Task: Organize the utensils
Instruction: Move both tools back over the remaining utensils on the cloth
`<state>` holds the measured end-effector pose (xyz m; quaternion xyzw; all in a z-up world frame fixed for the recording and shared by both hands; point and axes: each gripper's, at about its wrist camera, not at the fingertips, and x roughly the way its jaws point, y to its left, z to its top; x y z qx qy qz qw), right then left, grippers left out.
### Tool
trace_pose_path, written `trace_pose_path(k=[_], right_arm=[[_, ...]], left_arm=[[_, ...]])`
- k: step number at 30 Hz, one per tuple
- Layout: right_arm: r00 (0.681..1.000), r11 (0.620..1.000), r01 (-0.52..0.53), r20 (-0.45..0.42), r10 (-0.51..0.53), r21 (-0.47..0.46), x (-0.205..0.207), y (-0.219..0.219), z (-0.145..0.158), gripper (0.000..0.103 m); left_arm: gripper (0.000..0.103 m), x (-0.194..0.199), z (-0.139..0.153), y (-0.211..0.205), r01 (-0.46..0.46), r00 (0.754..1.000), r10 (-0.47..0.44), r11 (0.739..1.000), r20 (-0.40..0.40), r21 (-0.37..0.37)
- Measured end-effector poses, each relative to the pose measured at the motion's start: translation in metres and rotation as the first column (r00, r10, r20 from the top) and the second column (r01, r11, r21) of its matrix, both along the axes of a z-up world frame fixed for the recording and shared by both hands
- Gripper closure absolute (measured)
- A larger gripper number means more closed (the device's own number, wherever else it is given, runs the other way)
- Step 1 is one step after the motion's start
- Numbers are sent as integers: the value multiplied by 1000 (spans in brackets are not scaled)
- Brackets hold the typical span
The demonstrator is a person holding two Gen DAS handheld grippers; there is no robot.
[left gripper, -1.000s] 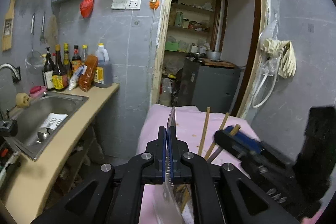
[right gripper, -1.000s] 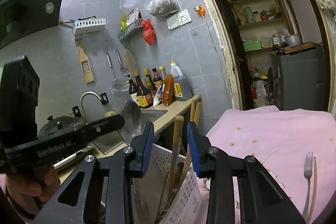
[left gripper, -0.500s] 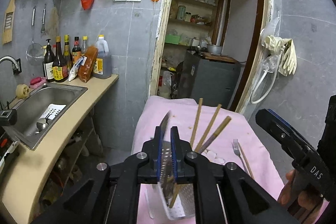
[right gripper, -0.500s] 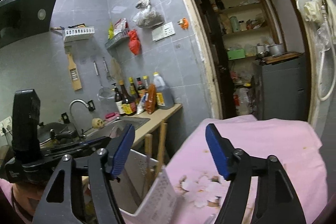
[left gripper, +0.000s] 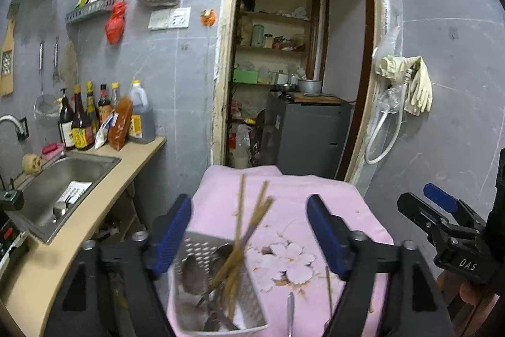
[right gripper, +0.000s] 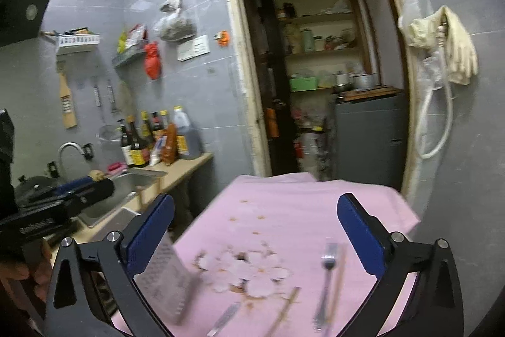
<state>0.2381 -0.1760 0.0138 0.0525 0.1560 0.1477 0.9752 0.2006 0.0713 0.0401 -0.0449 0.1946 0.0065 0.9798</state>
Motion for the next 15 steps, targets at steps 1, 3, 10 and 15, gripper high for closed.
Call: trace_pose_path(k=[1, 3, 10, 15], right_arm=[[1000, 1000, 14, -1, -14, -11, 1, -6, 1, 1], [999, 999, 42, -2, -42, -34, 3, -18, 3, 1], [995, 991, 102, -12, -103, -85, 11, -57, 2, 1], [990, 986, 130, -45, -135, -102, 23, -85, -9, 1]], left_arm=[[20, 2, 1, -6, 3, 1000, -3, 1000, 6, 6], [14, 5, 2, -21, 14, 1000, -14, 1000, 15, 19], [5, 22, -7, -67, 57, 998, -57, 996, 10, 62], [5, 41, -22, -94, 88, 996, -86, 993, -36, 84]])
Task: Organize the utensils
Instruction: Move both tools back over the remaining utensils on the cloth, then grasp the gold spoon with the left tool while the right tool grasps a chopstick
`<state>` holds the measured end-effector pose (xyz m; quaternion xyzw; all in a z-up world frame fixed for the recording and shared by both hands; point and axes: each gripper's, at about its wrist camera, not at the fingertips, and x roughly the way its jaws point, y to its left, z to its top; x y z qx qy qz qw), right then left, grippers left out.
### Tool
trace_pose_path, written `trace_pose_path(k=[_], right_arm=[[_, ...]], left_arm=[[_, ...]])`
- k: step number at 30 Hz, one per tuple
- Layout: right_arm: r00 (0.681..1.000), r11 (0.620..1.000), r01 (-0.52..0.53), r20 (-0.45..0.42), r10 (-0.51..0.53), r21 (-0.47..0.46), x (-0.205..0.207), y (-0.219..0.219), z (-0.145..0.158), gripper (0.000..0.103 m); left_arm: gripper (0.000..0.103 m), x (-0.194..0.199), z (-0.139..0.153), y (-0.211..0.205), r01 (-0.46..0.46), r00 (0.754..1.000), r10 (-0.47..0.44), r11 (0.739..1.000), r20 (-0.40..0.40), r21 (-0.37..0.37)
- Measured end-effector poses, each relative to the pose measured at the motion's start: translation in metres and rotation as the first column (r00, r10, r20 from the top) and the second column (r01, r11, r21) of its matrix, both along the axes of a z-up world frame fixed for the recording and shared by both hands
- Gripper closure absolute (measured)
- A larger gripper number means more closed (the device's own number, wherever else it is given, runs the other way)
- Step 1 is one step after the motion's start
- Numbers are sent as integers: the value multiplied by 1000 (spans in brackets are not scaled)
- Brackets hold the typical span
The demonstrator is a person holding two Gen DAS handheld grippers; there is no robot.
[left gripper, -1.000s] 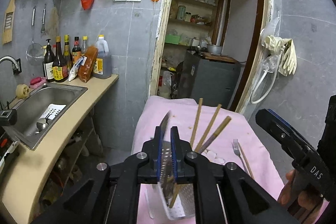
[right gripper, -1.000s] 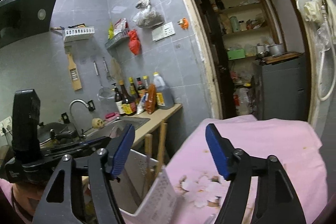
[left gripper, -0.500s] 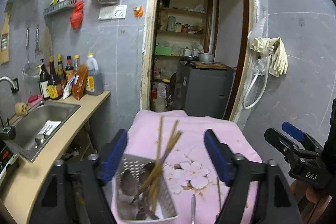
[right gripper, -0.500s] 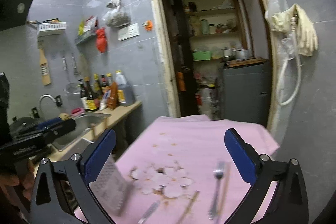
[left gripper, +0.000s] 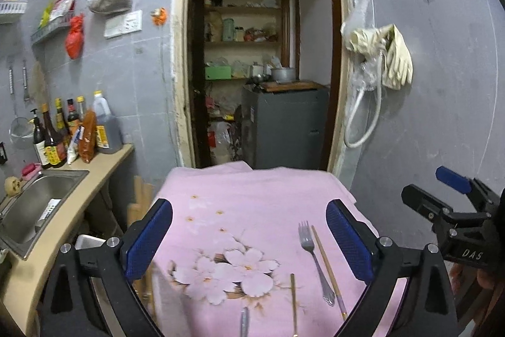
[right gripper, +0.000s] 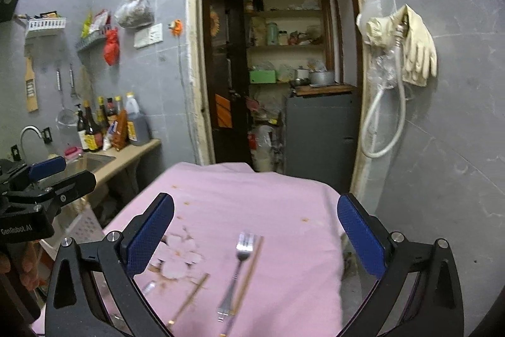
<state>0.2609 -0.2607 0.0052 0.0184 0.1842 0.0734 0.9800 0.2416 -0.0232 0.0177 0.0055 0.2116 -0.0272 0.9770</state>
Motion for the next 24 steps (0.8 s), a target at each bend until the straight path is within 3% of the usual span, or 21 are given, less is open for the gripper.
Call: trace_pose_path(k=[15, 21, 24], right_arm=[[985, 999, -30, -170, 32, 11, 64, -45, -81, 1], [968, 996, -75, -235, 82, 41, 84, -44, -120, 1], [958, 994, -90, -268, 105, 65, 91, -40, -141, 2]], left_arm=[[5, 59, -70, -39, 77, 982, -75, 997, -173, 6], [16, 68, -105, -46, 102, 962, -95, 995, -257, 14], [27, 71, -125, -48, 118, 947, -109, 993, -303, 13]])
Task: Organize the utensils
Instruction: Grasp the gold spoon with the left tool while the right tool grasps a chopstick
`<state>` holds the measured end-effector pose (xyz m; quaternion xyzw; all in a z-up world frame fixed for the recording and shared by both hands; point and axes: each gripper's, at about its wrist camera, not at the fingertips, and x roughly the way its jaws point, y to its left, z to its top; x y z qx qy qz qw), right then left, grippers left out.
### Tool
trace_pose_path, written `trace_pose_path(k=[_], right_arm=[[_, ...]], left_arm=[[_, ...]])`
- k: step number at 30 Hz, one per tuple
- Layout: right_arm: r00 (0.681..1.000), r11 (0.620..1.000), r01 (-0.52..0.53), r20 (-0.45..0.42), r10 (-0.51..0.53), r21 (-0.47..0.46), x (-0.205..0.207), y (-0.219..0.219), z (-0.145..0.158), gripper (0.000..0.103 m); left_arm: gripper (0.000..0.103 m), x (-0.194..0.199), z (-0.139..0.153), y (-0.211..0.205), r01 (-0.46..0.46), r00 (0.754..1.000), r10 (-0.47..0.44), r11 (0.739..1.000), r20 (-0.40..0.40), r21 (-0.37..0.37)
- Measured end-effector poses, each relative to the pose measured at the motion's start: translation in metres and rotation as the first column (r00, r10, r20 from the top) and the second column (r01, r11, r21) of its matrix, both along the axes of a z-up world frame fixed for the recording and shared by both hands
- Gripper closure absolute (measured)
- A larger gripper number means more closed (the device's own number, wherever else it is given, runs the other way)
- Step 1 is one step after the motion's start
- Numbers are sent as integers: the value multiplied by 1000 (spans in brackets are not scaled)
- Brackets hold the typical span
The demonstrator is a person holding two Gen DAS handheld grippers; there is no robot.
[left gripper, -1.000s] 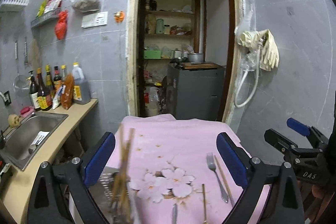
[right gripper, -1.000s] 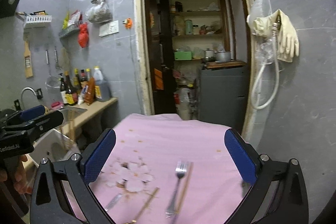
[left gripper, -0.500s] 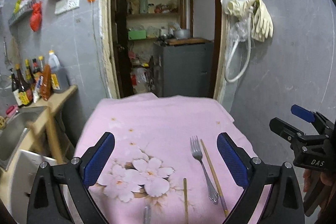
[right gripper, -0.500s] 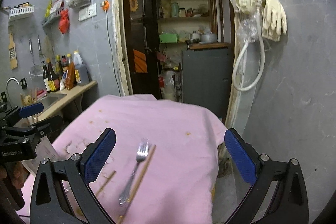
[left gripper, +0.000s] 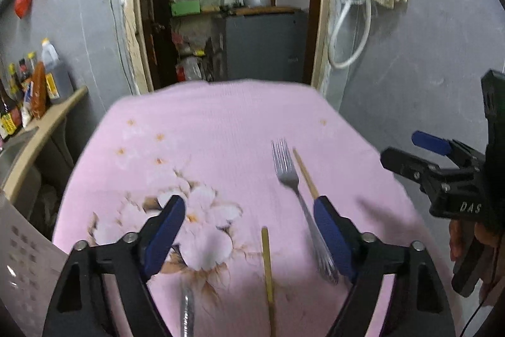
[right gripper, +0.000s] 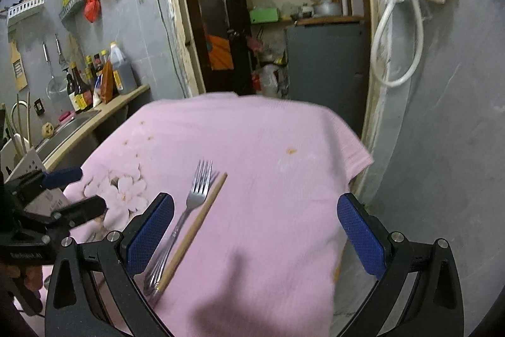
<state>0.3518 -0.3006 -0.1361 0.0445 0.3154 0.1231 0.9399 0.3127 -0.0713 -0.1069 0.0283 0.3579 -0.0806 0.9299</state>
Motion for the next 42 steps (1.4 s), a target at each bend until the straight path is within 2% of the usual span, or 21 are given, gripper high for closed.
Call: trace_pose_path(k=[3, 7, 11, 13, 17, 22, 30, 34, 36, 38, 40, 42], right_arm=[[999, 1000, -18, -34, 19, 16, 5, 7, -17, 4], [994, 998, -65, -83, 66, 19, 11, 18, -35, 20], [986, 994, -109, -124, 112, 30, 18, 28, -43, 35], [978, 990, -137, -157, 140, 35, 22, 34, -49, 42], [965, 983, -179, -187, 184, 43, 26, 44, -56, 50], [954, 978, -205, -216, 206, 23, 28, 60, -61, 53], [951, 975, -216, -239, 197, -56, 31, 80, -57, 61], [934, 963, -236, -305, 187, -131, 38, 93, -51, 62], [927, 964, -229, -330, 175, -133, 40, 94, -50, 69], [922, 969, -223, -348, 173, -109, 38, 94, -48, 82], [915, 976, -206, -366, 167, -70, 35, 92, -49, 89], [911, 980, -192, -380, 160, -48, 33, 90, -50, 92]], left_arm=[[40, 4, -18, 1, 5, 998, -5, 1000, -61, -9], [48, 6, -36, 7, -4, 991, -2, 999, -133, -48], [60, 5, -44, 9, -2, 985, -10, 997, -170, -73], [61, 4, -49, 6, 10, 982, -24, 997, -188, -73], [62, 1, -49, -1, 28, 983, -33, 999, -178, -26], [68, 0, -50, -9, 36, 986, -30, 999, -166, 33], [78, -5, -49, -10, 22, 984, -15, 999, -177, 39], [86, -12, -49, -13, 40, 984, -31, 998, -177, 48], [89, -13, -49, -13, 47, 982, -38, 998, -184, 47], [93, -11, -49, -12, 44, 980, -35, 998, -194, 40], [94, -10, -48, -11, 31, 977, -25, 999, -212, 22], [95, -7, -47, -7, 15, 972, -15, 1000, -234, -5]])
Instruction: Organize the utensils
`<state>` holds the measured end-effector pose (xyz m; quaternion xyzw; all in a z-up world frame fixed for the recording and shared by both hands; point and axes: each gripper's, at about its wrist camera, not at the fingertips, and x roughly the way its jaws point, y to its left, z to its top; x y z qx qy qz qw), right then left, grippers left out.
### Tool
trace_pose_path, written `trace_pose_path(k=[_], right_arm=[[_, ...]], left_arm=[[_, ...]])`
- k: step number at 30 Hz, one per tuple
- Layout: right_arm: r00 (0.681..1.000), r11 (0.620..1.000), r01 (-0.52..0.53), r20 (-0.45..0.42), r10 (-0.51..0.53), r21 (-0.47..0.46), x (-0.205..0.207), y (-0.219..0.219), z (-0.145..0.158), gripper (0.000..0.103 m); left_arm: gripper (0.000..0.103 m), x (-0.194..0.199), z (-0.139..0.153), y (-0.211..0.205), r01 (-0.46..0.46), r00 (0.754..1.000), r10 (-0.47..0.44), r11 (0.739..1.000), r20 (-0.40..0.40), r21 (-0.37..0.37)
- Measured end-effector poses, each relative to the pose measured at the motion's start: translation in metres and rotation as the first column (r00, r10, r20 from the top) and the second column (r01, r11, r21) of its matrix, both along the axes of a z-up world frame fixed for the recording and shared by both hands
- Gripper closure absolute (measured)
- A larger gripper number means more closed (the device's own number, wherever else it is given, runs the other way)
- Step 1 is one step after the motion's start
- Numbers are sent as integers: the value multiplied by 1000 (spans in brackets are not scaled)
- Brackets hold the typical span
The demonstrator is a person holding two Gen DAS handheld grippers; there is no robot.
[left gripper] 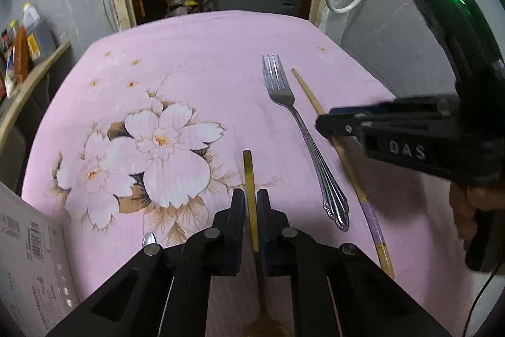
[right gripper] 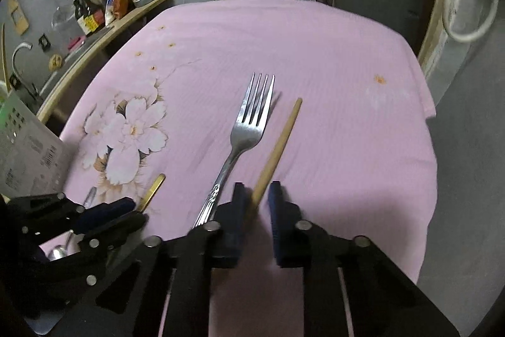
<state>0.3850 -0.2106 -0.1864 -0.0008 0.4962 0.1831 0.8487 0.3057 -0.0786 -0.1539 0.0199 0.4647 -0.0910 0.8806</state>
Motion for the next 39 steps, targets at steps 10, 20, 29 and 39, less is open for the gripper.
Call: trace_pose_path(k=[10, 20, 29, 39], right_arm=[[990, 993, 62, -129, -49, 96, -12, -18, -15, 93], [987, 994, 73, -147, -61, 78, 4, -7, -17, 93], [994, 993, 111, -9, -111, 46, -10, -3, -12, 94], [968, 964, 122, 186, -168, 238, -49, -27, 36, 96]], left_arm=[[96, 19, 4, 9, 10, 985, -18, 999, -171, -45], [96, 17, 5, 17, 17, 987, -29, 997, -156, -81], [97, 4, 3, 13, 14, 998, -17, 999, -67, -52], [98, -7, 30, 31, -16, 1000, 15, 979, -6, -201]])
